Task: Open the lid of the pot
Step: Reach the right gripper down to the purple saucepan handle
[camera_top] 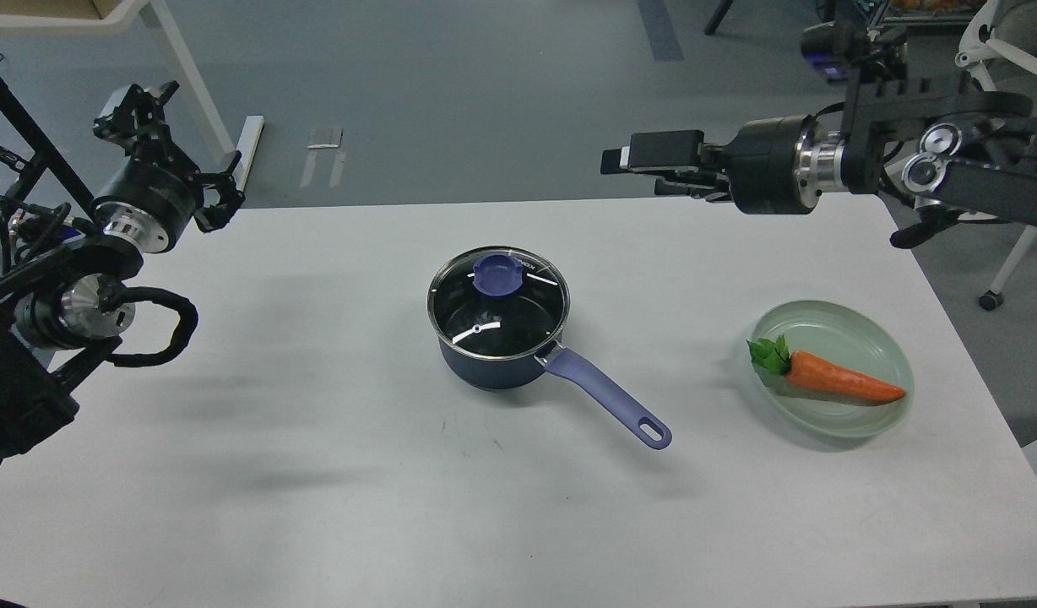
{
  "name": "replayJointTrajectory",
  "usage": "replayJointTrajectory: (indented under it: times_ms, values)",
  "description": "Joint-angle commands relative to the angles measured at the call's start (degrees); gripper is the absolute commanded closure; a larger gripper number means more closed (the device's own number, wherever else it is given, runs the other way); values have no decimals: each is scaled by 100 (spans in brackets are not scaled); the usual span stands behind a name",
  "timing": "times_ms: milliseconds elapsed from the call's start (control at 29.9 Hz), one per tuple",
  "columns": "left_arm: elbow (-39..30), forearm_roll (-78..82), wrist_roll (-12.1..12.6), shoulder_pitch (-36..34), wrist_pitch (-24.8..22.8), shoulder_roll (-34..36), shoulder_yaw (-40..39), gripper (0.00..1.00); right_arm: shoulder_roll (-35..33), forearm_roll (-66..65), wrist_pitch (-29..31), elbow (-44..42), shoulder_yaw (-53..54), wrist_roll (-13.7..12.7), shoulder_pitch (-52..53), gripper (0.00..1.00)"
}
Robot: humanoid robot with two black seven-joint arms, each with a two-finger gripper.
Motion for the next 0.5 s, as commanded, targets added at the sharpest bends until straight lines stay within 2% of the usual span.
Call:
replayJointTrajectory:
  times_ms: [0, 301, 368, 468]
  values:
    - [-46, 14, -30, -7, -8, 18, -7, 0, 451, -535, -126, 385, -714, 1, 499, 0]
    - [-160, 14, -57, 2, -202, 273, 2, 0, 1111, -1889, -346, 658, -1726, 10, 474, 2]
    - [-160, 14, -57, 2, -228, 282, 2, 0, 1182, -1960, -363, 658, -1744, 19, 395, 6]
    - [-160, 14, -57, 2, -263, 282, 2, 0, 1260, -1969, -355, 667, -1761, 19, 316, 18]
